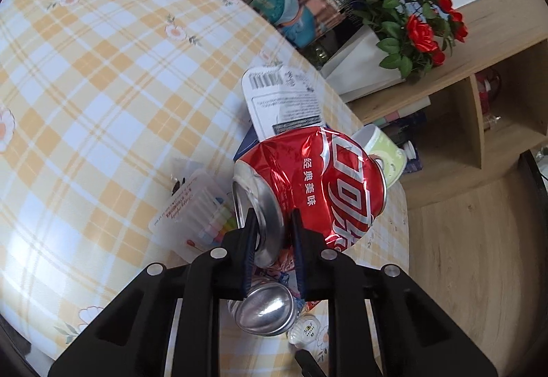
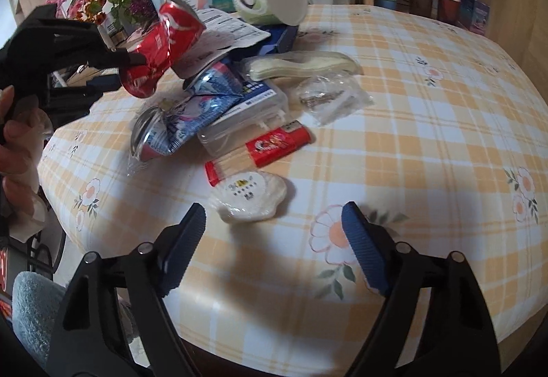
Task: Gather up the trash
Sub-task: 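Lift the red can with the left tool while the right tool grasps the white leaflet, then lift the white leaflet off the pile with the right tool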
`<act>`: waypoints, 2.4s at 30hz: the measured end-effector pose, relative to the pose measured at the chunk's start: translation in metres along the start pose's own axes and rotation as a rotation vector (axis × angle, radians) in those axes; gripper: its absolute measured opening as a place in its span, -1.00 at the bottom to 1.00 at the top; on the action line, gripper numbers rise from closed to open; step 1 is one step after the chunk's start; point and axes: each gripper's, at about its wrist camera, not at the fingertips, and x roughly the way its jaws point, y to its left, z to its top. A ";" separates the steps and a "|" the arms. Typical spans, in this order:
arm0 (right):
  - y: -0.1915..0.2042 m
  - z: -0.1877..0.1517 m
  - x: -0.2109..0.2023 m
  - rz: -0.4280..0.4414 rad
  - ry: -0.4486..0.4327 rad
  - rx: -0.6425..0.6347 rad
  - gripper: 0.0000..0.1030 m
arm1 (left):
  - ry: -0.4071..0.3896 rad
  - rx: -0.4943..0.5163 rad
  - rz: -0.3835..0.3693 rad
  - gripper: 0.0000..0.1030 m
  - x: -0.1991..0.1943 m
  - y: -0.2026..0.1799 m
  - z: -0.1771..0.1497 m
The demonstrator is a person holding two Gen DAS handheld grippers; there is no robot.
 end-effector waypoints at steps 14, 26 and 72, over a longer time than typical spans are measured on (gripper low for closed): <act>0.016 0.009 0.018 -0.052 0.039 -0.074 0.28 | -0.125 0.110 0.029 -0.64 -0.072 0.006 0.000; 0.021 0.010 0.020 -0.069 0.064 -0.102 0.28 | -0.147 0.118 0.035 -0.64 -0.092 0.018 -0.006; 0.140 0.163 0.069 -0.148 -0.002 -0.439 -0.49 | -0.267 -0.024 0.068 -0.64 -0.152 0.106 0.000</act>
